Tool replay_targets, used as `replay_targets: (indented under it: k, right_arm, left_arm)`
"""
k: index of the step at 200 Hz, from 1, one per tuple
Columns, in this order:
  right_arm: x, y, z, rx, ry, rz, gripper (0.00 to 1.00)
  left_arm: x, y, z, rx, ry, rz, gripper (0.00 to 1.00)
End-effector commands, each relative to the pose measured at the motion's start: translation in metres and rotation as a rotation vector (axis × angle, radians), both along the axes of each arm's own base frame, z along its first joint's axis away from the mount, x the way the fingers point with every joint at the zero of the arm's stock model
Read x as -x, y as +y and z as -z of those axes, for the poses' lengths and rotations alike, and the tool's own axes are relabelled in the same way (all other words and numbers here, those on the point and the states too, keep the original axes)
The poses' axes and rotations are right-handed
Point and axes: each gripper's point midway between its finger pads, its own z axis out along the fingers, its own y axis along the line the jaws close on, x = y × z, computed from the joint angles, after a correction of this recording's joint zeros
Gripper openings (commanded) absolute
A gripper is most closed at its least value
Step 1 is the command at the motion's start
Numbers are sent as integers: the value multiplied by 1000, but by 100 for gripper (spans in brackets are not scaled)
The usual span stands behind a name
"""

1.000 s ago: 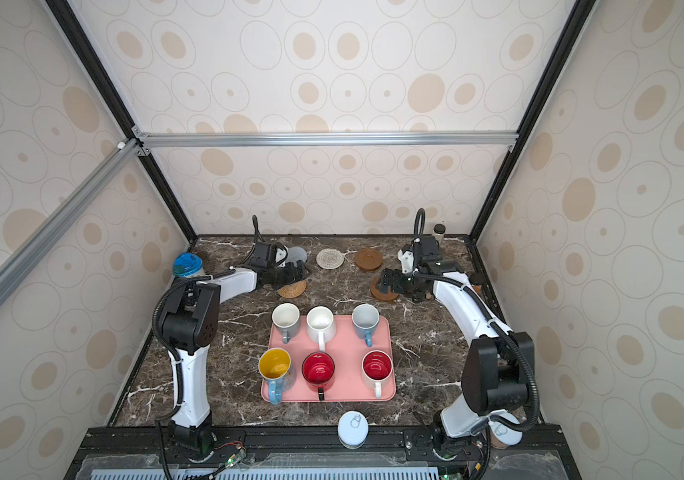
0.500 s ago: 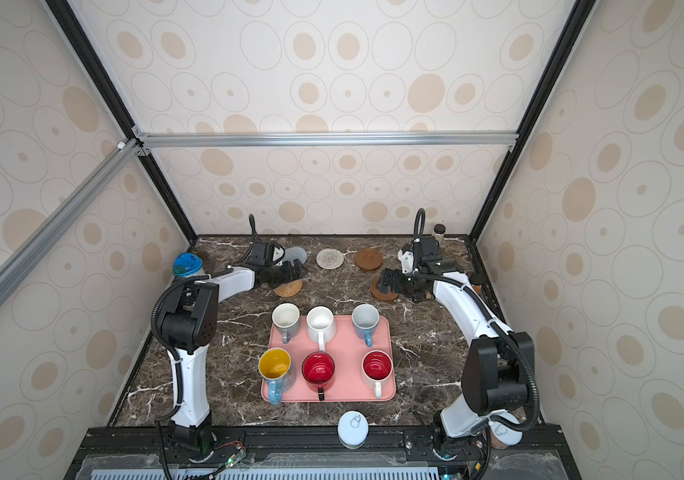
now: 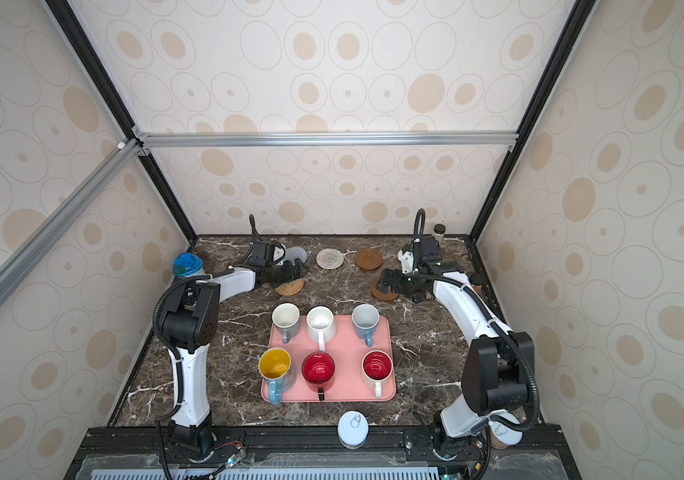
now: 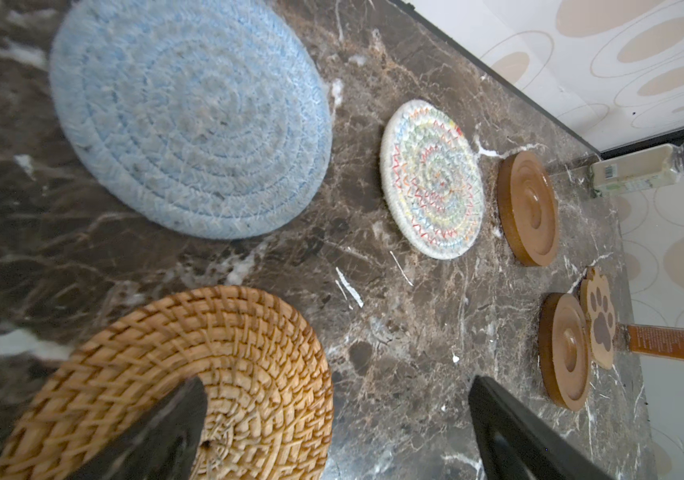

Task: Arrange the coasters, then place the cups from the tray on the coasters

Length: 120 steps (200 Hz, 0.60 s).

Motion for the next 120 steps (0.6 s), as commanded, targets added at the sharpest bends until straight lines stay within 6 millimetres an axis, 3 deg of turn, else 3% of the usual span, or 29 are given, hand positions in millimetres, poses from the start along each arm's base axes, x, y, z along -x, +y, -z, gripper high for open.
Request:
replay_targets:
  k: [1,60,120]
  right_arm:
    - [3,-4,6,6,25,14,99]
    - [3,-5,5,14,21,15,99]
    - [-9,-9,0,21,1,33,99]
  left_arm:
    - [19,-5,35,-4,106,14,100]
    - [18,-4,33,-11,110,9,100]
    - [-2,-8,-19,-2,21,21,100]
